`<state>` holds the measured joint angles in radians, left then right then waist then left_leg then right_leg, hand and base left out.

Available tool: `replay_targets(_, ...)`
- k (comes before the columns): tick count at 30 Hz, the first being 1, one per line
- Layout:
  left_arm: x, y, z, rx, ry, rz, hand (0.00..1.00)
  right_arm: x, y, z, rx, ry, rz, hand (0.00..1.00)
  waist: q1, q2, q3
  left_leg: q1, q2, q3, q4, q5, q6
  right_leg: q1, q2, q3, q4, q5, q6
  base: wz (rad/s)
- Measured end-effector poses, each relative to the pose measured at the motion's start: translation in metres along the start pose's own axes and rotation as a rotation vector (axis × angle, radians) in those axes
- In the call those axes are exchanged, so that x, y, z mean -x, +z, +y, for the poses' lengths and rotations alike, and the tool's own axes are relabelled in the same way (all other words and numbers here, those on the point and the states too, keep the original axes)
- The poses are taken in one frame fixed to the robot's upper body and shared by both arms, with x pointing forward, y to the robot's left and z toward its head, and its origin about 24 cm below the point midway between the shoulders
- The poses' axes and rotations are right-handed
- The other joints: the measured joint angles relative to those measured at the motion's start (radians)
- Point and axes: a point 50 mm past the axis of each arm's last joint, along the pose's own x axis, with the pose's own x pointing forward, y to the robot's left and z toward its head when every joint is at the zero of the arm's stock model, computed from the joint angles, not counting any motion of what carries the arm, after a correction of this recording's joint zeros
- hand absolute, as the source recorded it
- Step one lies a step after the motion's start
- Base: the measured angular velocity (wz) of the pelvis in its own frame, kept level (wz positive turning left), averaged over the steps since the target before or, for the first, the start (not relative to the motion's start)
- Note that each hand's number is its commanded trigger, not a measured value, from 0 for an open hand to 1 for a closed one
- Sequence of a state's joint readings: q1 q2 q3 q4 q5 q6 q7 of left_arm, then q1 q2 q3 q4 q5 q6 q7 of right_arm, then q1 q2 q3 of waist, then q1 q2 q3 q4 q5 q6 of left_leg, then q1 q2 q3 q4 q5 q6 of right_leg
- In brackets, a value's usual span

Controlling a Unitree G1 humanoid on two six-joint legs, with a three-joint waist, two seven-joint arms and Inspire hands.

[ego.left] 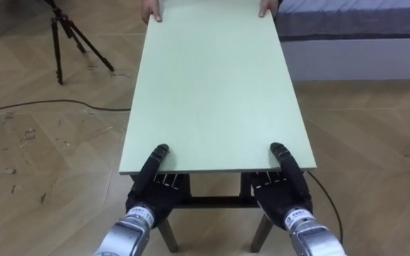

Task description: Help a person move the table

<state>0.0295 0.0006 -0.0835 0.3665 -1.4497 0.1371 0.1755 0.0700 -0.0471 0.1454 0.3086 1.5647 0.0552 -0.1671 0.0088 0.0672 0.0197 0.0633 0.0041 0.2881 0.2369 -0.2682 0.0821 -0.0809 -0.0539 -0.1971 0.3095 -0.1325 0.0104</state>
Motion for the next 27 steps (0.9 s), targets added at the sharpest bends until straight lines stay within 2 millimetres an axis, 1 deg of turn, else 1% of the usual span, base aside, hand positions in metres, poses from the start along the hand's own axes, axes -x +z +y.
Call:
replay_targets(6,0.0,0.0,0.0,-0.007,-0.002,-0.003,1.0,0.0,-0.001,0.0,-0.004,-0.003,-0.001,1.0,0.0,-0.005,0.0009,0.0,0.0,0.0,0.0,0.0,0.0,0.0,0.0,0.0,0.0,0.0,0.0,0.0)
replay_targets(9,0.0,0.0,0.0,-0.03,-0.004,-0.007,1.0,0.0,-0.001,0.0,-0.003,-0.003,-0.003,1.0,-0.004,-0.007,0.0007,-0.003,0.0,-0.001,0.0,0.0,0.0,0.0,-0.002,-0.011,-0.002,0.0,0.0,0.01)
replay_targets(14,0.002,0.0,0.004,-0.113,-0.012,-0.018,1.0,0.001,-0.002,-0.002,0.005,-0.008,-0.003,1.0,-0.001,-0.01,0.0008,-0.003,0.0,-0.001,0.001,0.0,0.0,0.0,-0.001,-0.006,-0.002,0.0,0.0,0.0)
replay_targets(22,0.012,-0.003,0.011,-0.172,-0.039,-0.022,1.0,0.006,-0.002,-0.007,0.024,0.019,-0.014,1.0,-0.007,-0.009,-0.0004,-0.02,0.001,-0.003,0.005,-0.001,0.001,-0.014,-0.001,-0.007,0.002,0.0,0.0,0.0)
replay_targets(27,0.018,-0.005,0.01,-0.181,-0.066,-0.038,1.0,0.012,-0.004,-0.007,0.03,0.063,-0.027,1.0,-0.01,-0.01,-0.0014,-0.057,0.001,-0.002,0.027,0.0,0.001,-0.053,-0.005,-0.001,0.021,0.0,0.0,-0.01)
